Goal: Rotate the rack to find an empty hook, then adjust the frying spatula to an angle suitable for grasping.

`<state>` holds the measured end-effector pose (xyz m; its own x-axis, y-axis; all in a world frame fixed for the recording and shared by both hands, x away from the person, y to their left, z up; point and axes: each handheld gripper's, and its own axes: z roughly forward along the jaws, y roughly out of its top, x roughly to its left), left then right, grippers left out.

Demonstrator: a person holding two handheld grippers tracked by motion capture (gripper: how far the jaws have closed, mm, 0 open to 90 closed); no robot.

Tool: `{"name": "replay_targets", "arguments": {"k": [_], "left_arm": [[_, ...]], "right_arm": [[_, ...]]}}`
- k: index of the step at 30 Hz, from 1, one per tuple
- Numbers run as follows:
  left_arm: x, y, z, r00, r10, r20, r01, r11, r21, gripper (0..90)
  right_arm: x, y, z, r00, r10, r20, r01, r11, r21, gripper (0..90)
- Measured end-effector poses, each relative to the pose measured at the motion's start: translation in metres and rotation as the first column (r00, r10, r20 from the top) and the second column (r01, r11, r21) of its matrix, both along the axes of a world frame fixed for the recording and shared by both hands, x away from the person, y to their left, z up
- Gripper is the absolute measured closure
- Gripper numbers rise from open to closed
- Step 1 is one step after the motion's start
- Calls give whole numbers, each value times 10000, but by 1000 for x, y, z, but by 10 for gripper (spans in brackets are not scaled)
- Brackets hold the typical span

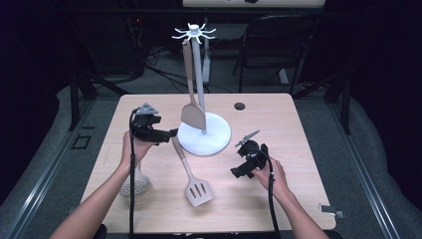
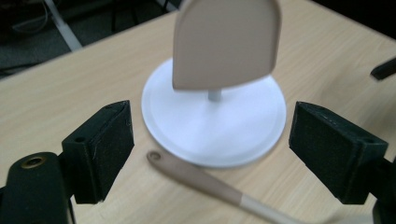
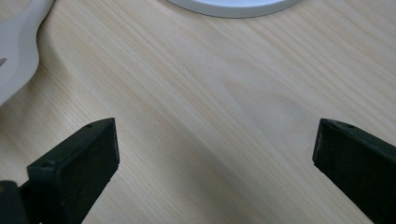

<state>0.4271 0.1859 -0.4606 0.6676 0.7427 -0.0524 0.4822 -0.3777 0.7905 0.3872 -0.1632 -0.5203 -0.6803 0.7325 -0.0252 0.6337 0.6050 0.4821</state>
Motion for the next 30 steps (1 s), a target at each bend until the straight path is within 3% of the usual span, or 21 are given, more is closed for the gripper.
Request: {"name": "replay_targets", "arguments": {"k": [3, 6, 8, 9, 12, 15, 22, 23, 24, 25, 28, 30], "left_arm": [[-3, 1, -15, 9996, 87, -282, -81, 9998, 197, 128], [-5, 3, -20, 9985, 378, -388, -358, 9981, 499, 75], [-6, 6, -21, 9981, 580, -217, -570, 9974, 444, 55], [-6, 6, -21, 9981, 580, -217, -570, 9974, 444, 43], [-9, 10, -26, 9959, 741, -513, -727, 9970, 273, 18], [-12, 9, -30, 9949, 662, -756, -624, 9968, 507, 0], [-15, 7, -32, 9935, 824, -789, -797, 9961, 368, 0], [-15, 7, -33, 9928, 855, -838, -825, 9959, 384, 0], [-16, 9, -35, 9903, 1002, -962, -981, 9948, 266, 0], [-16, 9, -35, 9896, 1038, -1000, -1020, 9945, 229, 0], [-17, 9, -37, 9884, 1127, -1020, -1112, 9936, 203, 0], [-18, 8, -39, 9873, 1126, -1117, -1109, 9936, 206, 0]], "right_arm": [[0, 1, -1, 9999, 59, -125, -60, 10000, -73, 2], [0, 2, -3, 9997, 121, -224, -124, 9998, -137, 1], [0, 2, -2, 9990, 200, -389, -212, 9993, -318, 1], [0, 3, -3, 9990, 192, -404, -199, 9997, -173, 2], [0, 3, -4, 9984, 363, -443, -376, 9989, -274, 5], [-1, 4, -5, 9977, 475, -476, -479, 9988, -79, 10], [-1, 5, -3, 9978, 464, -483, -466, 9989, -33, 11], [-2, 6, -2, 9975, 468, -532, -462, 9989, 112, 24], [-2, 6, 1, 9976, 516, -454, -520, 9986, -75, 80], [-3, 7, 3, 9979, 615, -202, -614, 9981, 43, 139], [-6, 9, 10, 9985, 542, -77, -536, 9970, 552, 250], [-7, 11, 9, 9983, 521, -274, -503, 9967, 642, 329]]}}
